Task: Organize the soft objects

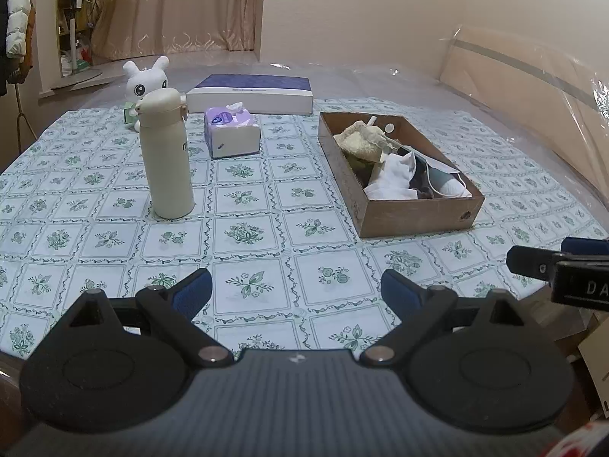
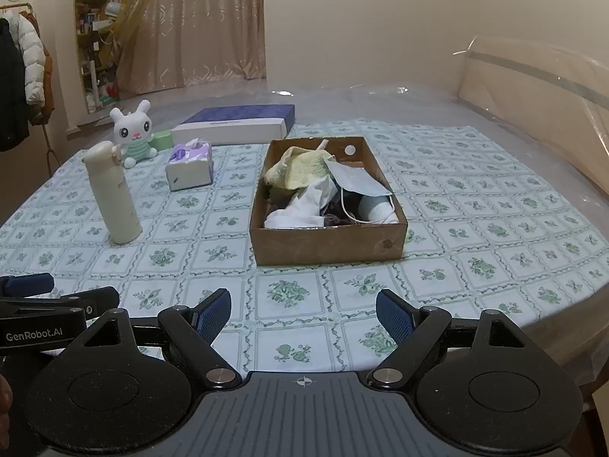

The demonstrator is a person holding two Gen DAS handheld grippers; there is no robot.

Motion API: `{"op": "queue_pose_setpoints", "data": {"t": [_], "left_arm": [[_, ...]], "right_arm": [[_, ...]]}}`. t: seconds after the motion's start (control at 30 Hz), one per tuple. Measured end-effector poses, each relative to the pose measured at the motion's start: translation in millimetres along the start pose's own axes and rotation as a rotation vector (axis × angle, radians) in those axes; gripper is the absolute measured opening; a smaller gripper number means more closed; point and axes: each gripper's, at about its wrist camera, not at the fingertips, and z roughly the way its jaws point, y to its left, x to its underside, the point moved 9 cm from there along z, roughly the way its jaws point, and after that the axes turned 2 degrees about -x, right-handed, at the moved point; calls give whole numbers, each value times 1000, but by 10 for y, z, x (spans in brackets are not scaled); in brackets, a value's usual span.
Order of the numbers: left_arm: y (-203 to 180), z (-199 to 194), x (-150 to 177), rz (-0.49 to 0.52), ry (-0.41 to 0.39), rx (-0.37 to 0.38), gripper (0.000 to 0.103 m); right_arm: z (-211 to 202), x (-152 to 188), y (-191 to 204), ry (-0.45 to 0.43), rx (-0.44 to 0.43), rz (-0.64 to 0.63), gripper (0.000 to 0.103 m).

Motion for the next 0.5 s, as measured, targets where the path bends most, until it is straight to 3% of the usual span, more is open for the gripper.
{"op": "queue_pose_setpoints", "data": {"t": [0.5], "left_arm": [[-3,-8,-11,-11,-3,2,95]], "right_arm": [[-6,-6,-4,-2,0,0,83]]}}
